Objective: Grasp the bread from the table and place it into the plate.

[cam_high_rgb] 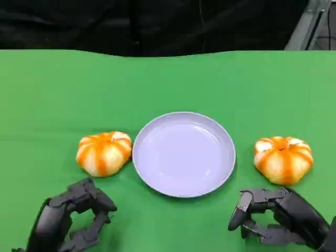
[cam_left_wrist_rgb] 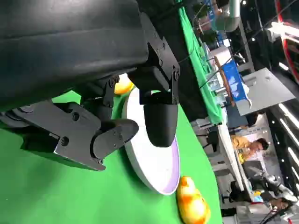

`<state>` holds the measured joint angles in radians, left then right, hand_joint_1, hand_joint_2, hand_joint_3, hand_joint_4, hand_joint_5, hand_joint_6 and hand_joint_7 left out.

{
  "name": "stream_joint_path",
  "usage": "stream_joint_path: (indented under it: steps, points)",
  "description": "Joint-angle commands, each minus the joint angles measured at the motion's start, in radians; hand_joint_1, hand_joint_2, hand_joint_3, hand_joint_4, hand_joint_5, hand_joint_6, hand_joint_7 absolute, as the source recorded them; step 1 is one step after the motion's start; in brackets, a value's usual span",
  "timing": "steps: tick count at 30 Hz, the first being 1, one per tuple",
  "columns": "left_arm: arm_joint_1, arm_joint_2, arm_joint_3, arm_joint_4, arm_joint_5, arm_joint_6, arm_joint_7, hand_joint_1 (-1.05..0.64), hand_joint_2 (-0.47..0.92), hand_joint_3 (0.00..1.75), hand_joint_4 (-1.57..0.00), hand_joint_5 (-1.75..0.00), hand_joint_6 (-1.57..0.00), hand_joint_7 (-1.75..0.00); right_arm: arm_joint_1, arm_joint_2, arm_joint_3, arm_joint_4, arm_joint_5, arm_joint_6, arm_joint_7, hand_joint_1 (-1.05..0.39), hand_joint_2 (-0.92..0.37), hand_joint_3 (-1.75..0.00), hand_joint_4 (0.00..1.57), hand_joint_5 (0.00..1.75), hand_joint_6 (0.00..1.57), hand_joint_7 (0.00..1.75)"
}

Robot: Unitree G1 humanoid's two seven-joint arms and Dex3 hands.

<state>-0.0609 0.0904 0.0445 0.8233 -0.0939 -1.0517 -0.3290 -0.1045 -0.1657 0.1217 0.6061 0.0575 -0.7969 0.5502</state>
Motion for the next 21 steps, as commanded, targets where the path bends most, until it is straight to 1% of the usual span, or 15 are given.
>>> stream_joint_path:
  steps: [1, 4, 11, 21]
  points:
    - [0.0, 0.017, 0.006, 0.0, 0.006, -0.009, 0.003, -0.05, 0.69, 0.88, -0.6, -1.67, -0.66, -1.4, 0.0, -0.018, -0.013, -0.003, 0.01, 0.001, 0.0, -0.07, -0.92, -0.47, 0.73, 1.56, 0.84, 1.03]
    - [-0.001, 0.017, 0.006, 0.004, 0.004, -0.01, 0.0, -0.05, 0.69, 0.87, -0.6, -1.66, -0.66, -1.39, -0.001, -0.017, -0.013, -0.001, 0.007, -0.006, -0.002, -0.07, -0.92, -0.47, 0.73, 1.56, 0.84, 1.03]
    - [0.003, 0.014, 0.002, 0.003, 0.006, -0.011, -0.002, -0.06, 0.71, 0.82, -0.61, -1.63, -0.68, -1.35, 0.004, -0.019, -0.012, -0.011, 0.006, 0.006, -0.004, -0.07, -0.92, -0.47, 0.72, 1.57, 0.84, 1.04]
    - [0.005, 0.019, 0.0, 0.002, 0.019, -0.012, -0.001, -0.06, 0.75, 0.77, -0.62, -1.6, -0.7, -1.31, 0.001, -0.018, -0.011, -0.002, 0.005, -0.008, -0.005, -0.08, -0.92, -0.47, 0.72, 1.56, 0.84, 1.03]
